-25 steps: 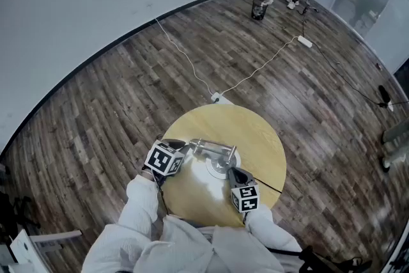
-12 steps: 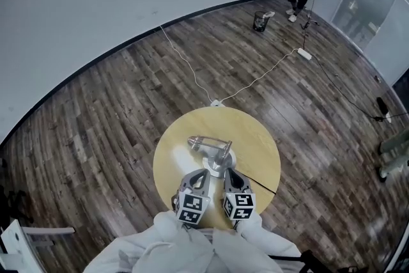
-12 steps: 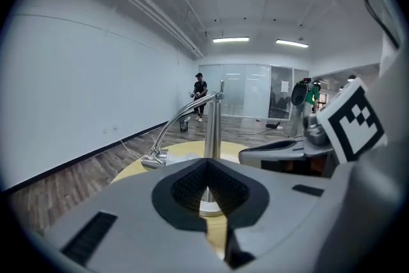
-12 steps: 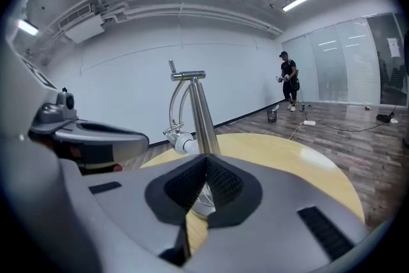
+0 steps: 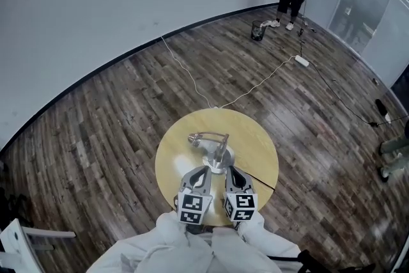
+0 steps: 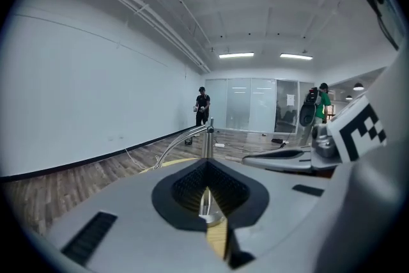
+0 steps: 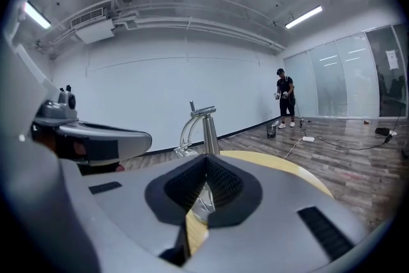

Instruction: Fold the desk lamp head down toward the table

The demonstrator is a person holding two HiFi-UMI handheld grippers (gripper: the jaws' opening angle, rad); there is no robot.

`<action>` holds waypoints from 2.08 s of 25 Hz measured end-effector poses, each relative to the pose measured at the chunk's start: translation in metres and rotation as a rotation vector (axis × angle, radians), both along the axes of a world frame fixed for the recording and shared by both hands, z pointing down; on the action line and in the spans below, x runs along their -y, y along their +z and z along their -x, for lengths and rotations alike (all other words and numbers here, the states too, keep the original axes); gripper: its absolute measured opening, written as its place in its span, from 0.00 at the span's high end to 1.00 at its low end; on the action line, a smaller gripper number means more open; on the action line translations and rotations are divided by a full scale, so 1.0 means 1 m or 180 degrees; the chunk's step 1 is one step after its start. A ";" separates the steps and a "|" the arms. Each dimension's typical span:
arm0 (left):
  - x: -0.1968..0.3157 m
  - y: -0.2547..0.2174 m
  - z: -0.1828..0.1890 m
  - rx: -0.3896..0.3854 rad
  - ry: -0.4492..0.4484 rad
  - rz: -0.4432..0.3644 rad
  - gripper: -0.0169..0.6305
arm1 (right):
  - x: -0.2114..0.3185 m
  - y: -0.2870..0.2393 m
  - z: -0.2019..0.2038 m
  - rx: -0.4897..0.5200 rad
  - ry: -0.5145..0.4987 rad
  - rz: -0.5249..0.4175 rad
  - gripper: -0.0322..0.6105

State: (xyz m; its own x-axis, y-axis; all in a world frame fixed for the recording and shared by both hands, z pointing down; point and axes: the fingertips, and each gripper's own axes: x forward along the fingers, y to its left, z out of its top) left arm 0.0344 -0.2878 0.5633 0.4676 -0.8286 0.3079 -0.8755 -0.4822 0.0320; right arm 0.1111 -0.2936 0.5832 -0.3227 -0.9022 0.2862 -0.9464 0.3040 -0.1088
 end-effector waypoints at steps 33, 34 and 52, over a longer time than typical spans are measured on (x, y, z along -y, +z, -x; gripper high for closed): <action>-0.202 -0.024 0.070 -0.0263 0.0085 -0.0013 0.97 | -0.215 -0.048 0.061 -0.0160 0.0413 -0.0372 0.93; -0.203 -0.025 0.069 -0.0259 0.0084 -0.0019 0.97 | -0.216 -0.048 0.061 -0.0153 0.0406 -0.0373 0.93; -0.195 -0.032 0.055 -0.0264 0.0085 -0.0002 0.97 | -0.211 -0.051 0.059 -0.0254 0.0302 -0.0420 0.93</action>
